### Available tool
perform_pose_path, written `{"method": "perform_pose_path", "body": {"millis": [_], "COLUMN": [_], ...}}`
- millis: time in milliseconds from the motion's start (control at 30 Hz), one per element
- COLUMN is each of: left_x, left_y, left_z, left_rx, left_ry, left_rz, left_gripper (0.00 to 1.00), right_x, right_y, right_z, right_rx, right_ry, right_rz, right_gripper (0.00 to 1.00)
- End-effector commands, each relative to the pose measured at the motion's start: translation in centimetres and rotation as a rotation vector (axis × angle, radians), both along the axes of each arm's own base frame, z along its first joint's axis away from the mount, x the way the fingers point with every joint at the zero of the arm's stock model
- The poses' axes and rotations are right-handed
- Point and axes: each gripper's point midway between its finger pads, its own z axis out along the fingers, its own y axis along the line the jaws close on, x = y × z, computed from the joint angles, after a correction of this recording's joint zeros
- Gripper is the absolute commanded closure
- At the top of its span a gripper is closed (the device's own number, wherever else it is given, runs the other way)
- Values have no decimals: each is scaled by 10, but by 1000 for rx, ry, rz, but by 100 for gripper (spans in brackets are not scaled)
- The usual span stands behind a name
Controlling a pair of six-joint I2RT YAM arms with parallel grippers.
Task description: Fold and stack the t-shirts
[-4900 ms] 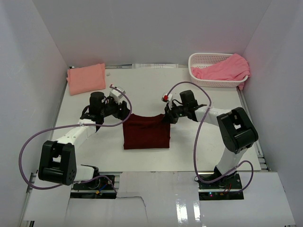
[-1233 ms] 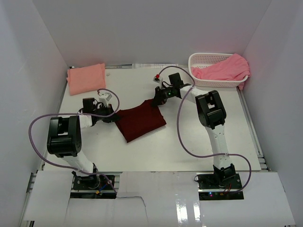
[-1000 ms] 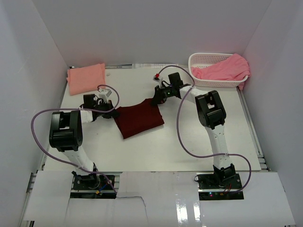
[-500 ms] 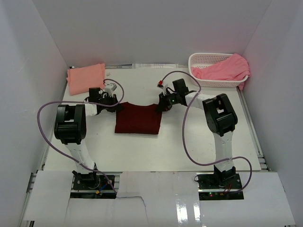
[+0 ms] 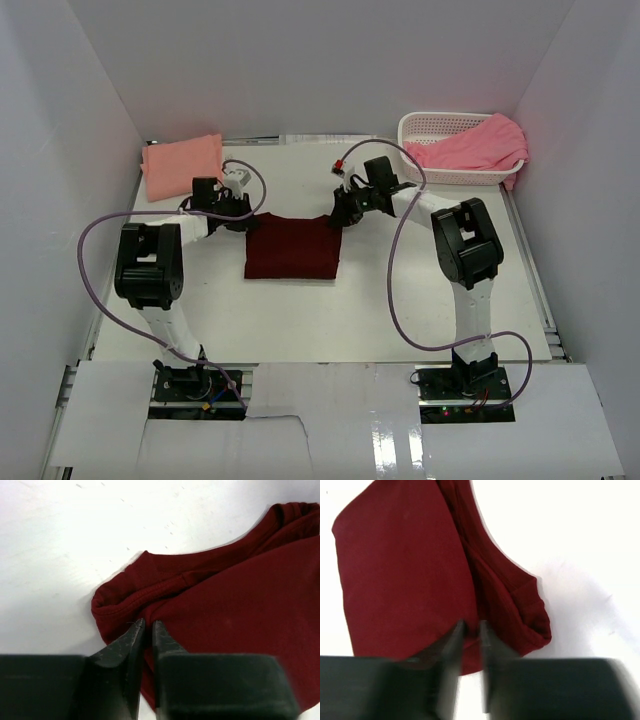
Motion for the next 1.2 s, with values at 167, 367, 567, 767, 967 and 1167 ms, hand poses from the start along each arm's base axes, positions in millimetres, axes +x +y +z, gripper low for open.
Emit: {"method": "perform_pose_path", "body": {"millis": [167,367,567,767,967,1167], "left_x": [41,32,-17,-80,-123,-148], "left_y": [37,42,31,-10,-30,-34], "left_z": [96,180,219,212,250,271], "left_rx": [100,18,-156,-422,-553,-607], "left_ry": [-166,-291,-232,-197,-271,-342], "left_rz": [231,341,409,264,125,77], "left_gripper": [2,2,2,2,2,2], "right_x": [37,32,-39,-116,-179,-211], "right_y": [8,0,7,26,16,4], "right_z": [104,166,179,180,242,280], "right_rx": [72,109,244,366,688,883], "right_ry": [-196,-247,57,101,146,92], "right_rz": [-57,-151,-73,33,226,389], "right_gripper": [38,10,10,10,10,10]}}
